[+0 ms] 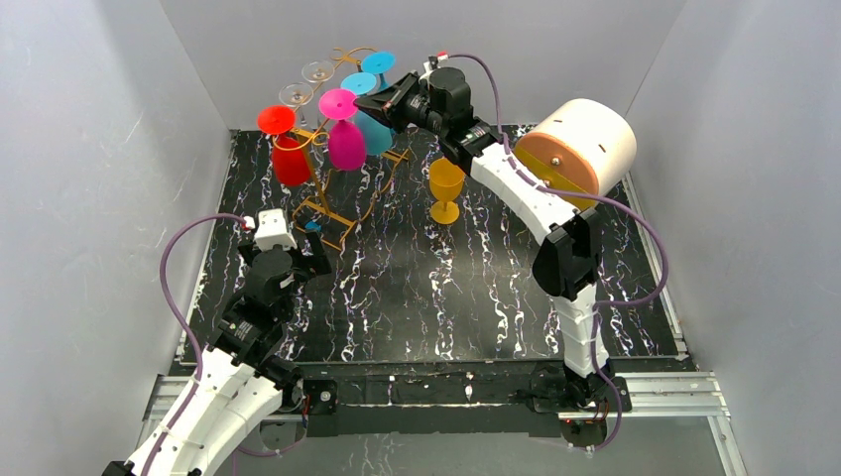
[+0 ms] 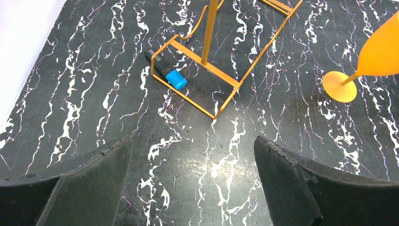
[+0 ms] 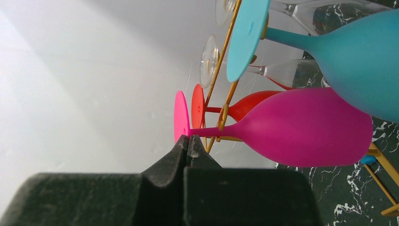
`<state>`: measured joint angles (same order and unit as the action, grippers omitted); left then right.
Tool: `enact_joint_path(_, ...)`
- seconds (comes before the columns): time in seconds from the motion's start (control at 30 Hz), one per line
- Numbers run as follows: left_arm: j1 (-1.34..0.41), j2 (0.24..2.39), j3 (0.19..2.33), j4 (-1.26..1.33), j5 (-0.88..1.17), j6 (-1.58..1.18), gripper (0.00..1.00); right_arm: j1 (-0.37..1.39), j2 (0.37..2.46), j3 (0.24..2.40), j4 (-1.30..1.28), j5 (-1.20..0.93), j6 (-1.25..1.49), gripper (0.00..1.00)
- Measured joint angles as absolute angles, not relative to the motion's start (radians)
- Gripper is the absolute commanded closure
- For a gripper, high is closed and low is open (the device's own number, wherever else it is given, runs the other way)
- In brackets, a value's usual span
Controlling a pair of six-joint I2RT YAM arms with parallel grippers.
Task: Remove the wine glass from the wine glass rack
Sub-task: Pick up the wine glass from the wine rack.
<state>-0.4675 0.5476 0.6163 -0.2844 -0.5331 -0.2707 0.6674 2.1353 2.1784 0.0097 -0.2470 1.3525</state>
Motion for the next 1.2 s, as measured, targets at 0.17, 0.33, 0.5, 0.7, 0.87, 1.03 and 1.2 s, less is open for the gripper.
enact_joint_path(0.17, -0.467, 0.551, 0.616, -0.284, -0.533, -0.266, 0.02, 0.668, 2.119, 2.148, 0.008, -0.227, 1.355, 0.99)
enact_joint_path(0.33, -0.467, 0.556, 0.616, -0.284, -0.534, -0.262, 0.02, 0.668, 2.104, 2.127, 0.004, -0.212, 1.354, 0.99)
enact_joint_path(0.5, -0.467, 0.556, 0.616, -0.284, -0.534, -0.261, 0.02, 0.668, 2.067, 2.066, 0.034, -0.2, 1.359, 0.99)
enact_joint_path(0.7, -0.467, 0.557, 0.616, -0.284, -0.535, -0.261, 0.02, 0.668, 2.039, 1.996, 0.085, -0.184, 1.367, 0.99)
enact_joint_path(0.87, -0.467, 0.562, 0.616, -0.285, -0.535, -0.261, 0.02, 0.668, 2.033, 1.965, 0.112, -0.182, 1.386, 0.99)
enact_joint_path(1.03, -0.467, 0.562, 0.616, -0.285, -0.535, -0.261, 0.02, 0.668, 2.009, 1.917, 0.14, -0.18, 1.398, 0.99)
enact_joint_path(1.2, -0.467, 0.561, 0.616, -0.284, -0.535, -0.262, 0.02, 0.668, 1.976, 1.882, 0.168, -0.177, 1.407, 0.99)
